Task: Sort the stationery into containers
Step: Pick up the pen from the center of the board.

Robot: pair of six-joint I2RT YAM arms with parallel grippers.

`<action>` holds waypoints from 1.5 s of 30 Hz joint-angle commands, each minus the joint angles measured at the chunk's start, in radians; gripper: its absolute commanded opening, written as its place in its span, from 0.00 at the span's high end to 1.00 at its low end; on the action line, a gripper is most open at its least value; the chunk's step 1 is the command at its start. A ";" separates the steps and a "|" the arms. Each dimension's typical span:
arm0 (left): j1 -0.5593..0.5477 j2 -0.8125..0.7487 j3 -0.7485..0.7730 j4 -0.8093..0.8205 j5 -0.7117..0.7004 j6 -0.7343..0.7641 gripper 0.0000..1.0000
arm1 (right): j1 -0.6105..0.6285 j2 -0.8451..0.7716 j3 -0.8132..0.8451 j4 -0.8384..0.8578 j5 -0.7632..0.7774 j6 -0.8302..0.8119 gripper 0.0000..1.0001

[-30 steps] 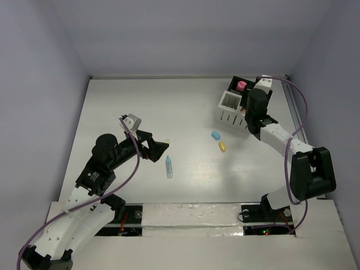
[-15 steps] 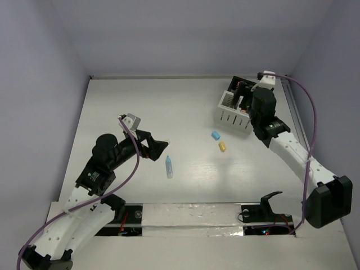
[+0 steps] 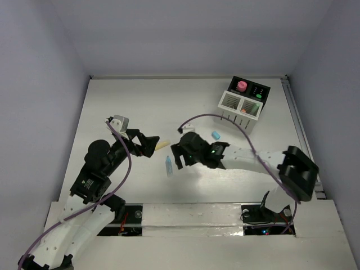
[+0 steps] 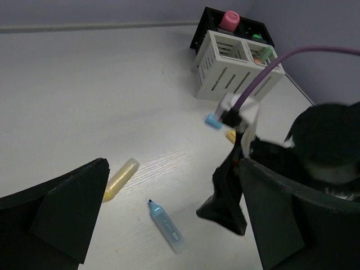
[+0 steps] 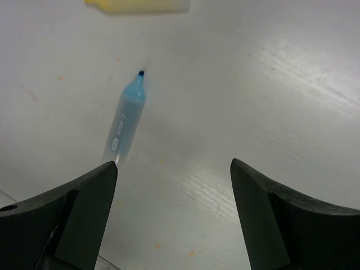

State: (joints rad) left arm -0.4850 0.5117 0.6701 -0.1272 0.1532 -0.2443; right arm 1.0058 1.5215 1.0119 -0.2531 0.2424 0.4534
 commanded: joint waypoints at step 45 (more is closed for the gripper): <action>0.026 0.109 0.028 0.060 0.219 -0.006 0.38 | 0.042 0.048 0.261 0.130 0.353 0.159 0.97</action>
State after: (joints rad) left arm -0.4629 0.6140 0.6704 -0.1436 0.2871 -0.2478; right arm 1.0386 1.5864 1.2606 -0.2131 0.5430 0.6209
